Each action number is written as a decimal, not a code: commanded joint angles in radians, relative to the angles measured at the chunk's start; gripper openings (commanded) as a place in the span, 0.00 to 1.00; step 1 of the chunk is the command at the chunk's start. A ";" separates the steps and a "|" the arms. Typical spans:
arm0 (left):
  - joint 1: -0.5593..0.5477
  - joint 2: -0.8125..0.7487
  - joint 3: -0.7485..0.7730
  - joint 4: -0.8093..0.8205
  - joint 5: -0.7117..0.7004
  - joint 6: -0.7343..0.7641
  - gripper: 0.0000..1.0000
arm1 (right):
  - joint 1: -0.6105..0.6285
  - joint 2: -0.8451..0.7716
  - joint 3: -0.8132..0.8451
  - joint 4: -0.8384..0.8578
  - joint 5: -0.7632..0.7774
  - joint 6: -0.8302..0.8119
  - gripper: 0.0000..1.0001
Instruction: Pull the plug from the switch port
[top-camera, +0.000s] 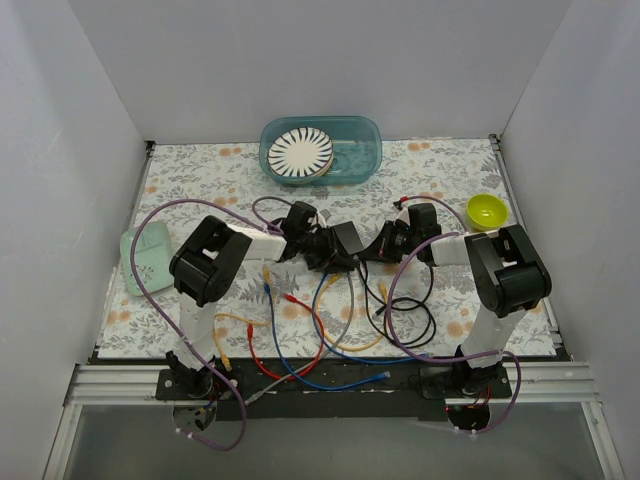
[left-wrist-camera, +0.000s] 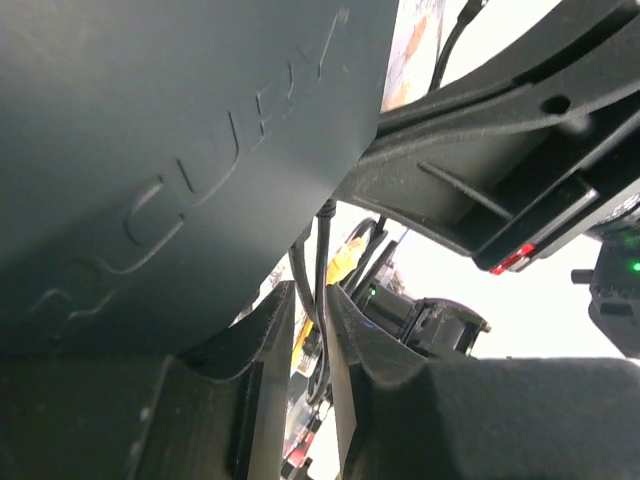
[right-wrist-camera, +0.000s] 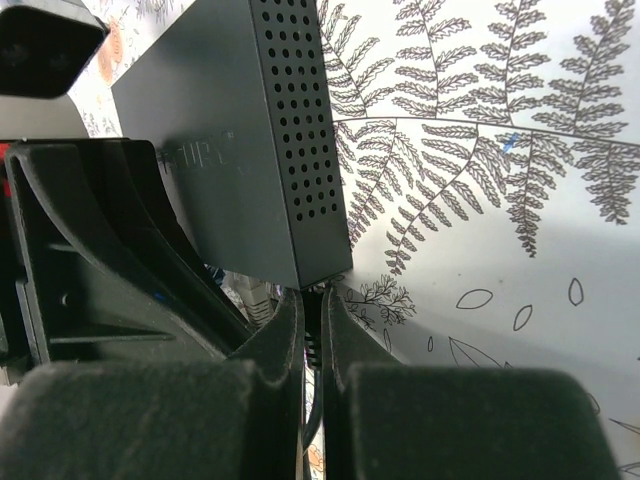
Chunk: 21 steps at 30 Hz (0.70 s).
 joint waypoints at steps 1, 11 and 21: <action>0.013 -0.011 0.018 -0.084 -0.146 -0.002 0.20 | 0.007 -0.019 -0.028 -0.174 0.093 -0.073 0.01; 0.015 0.006 0.035 -0.121 -0.239 -0.045 0.20 | 0.031 -0.088 -0.071 -0.250 0.118 -0.120 0.01; 0.015 0.016 0.027 -0.150 -0.352 -0.058 0.20 | 0.048 -0.039 -0.071 -0.291 0.017 -0.134 0.01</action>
